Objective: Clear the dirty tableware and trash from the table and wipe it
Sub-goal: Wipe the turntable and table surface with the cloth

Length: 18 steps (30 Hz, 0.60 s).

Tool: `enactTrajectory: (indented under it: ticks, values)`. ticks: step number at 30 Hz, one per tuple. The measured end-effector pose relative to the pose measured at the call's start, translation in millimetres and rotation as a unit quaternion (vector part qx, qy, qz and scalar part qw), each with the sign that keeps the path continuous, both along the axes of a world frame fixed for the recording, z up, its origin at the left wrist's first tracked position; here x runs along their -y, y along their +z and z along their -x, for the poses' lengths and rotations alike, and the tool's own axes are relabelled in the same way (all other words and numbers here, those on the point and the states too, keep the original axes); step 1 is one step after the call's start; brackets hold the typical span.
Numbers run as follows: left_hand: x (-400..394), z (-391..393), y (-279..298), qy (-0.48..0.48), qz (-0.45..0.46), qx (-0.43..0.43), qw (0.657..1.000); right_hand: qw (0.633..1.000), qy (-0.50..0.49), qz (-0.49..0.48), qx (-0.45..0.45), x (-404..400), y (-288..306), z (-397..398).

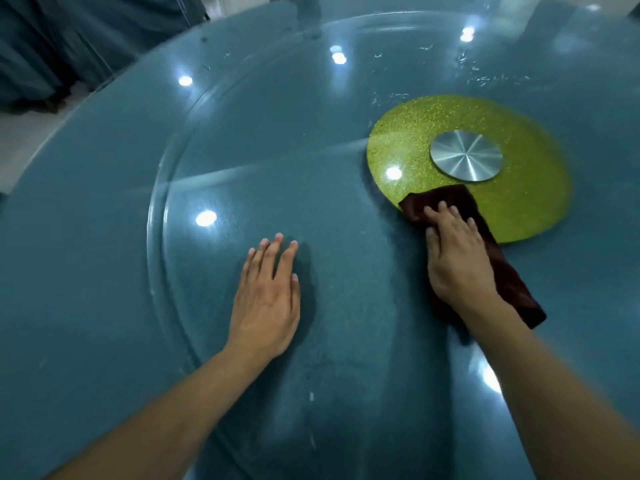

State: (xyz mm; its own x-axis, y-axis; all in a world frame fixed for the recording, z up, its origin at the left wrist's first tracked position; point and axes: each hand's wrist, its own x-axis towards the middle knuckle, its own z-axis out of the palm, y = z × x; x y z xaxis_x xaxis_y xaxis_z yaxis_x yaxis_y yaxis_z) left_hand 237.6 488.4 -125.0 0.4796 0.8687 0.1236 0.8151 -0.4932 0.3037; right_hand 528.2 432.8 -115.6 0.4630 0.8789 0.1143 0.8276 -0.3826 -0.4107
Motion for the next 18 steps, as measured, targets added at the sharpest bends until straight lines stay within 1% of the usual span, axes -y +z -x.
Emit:
enactTrajectory:
  ticks: [2,5,7,8,10,11,12,14,16,18]
  values:
    - [15,16,0,0.032,-0.002,0.006,0.999,0.995,0.096,0.001,0.016,-10,-1,46]
    - [27,41,-1,0.066,0.014,0.086,0.994,0.972,0.236,-0.008,0.023,-9,-5,130]
    - [30,54,2,0.121,0.032,0.128,0.984,0.953,0.300,-0.005,0.028,6,-5,176]
    - [33,58,5,0.151,0.039,0.132,0.979,0.945,0.325,0.005,0.032,15,-6,187]
    - [51,60,8,0.173,0.039,0.098,0.979,0.937,0.349,0.008,0.028,21,-4,178]
    - [63,60,6,0.162,0.033,0.071,0.984,0.944,0.330,-0.001,0.025,18,-3,160]
    - [75,58,4,0.149,0.029,0.047,0.987,0.959,0.284,-0.002,0.017,15,-1,135]
    - [90,54,0,0.139,0.022,0.013,0.990,0.990,0.140,0.020,0.018,11,-1,67]
    - [95,52,-2,0.136,0.020,-0.008,0.991,0.997,0.026,0.056,0.041,22,0,4]
    - [95,53,-3,0.134,0.018,-0.004,0.991,0.995,-0.017,0.082,0.049,33,0,-24]
